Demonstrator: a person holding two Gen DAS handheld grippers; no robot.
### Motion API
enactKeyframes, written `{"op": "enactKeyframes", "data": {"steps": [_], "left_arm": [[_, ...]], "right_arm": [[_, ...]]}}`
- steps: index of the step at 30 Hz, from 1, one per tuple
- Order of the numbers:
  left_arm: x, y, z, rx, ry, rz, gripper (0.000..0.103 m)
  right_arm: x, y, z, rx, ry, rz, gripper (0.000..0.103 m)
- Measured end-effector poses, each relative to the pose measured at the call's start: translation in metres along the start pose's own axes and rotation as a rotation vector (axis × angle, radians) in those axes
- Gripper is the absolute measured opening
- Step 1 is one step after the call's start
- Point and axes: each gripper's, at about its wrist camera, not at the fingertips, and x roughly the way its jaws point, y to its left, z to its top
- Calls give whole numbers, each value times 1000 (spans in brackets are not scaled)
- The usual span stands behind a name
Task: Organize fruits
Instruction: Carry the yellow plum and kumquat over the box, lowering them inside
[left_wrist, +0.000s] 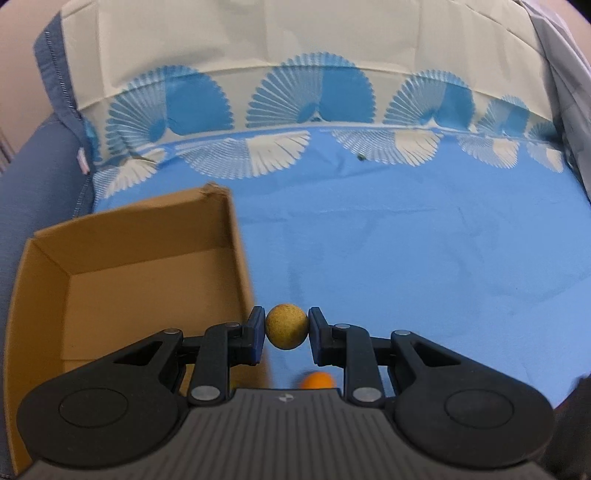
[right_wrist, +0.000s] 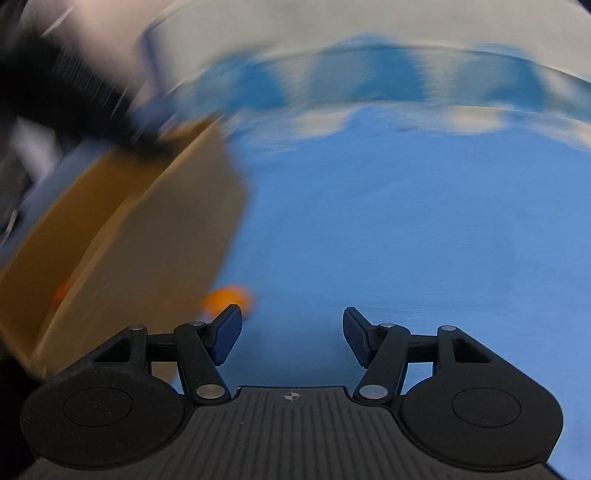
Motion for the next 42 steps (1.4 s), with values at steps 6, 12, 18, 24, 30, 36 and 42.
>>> {"op": "enactKeyframes", "data": {"steps": [6, 12, 18, 24, 30, 36, 42], "left_arm": [[-2, 14, 0, -8, -12, 23, 27], [5, 24, -2, -28, 5, 19, 27], [1, 32, -5, -43, 3, 19, 27], [-2, 32, -8, -43, -1, 17, 27], [-14, 36, -12, -45, -21, 13, 27], [-43, 51, -29, -80, -31, -13, 27], [-80, 87, -56, -122, -52, -2, 27]], "right_arm": [[49, 34, 10, -184, 28, -23, 65], [65, 54, 9, -297, 10, 58, 38], [81, 31, 12, -106, 64, 54, 61], [79, 35, 15, -184, 24, 110, 34], [27, 49, 17, -217, -68, -1, 34], [-53, 58, 23, -113, -203, -73, 34], [-90, 105, 23, -94, -235, -61, 34]]}}
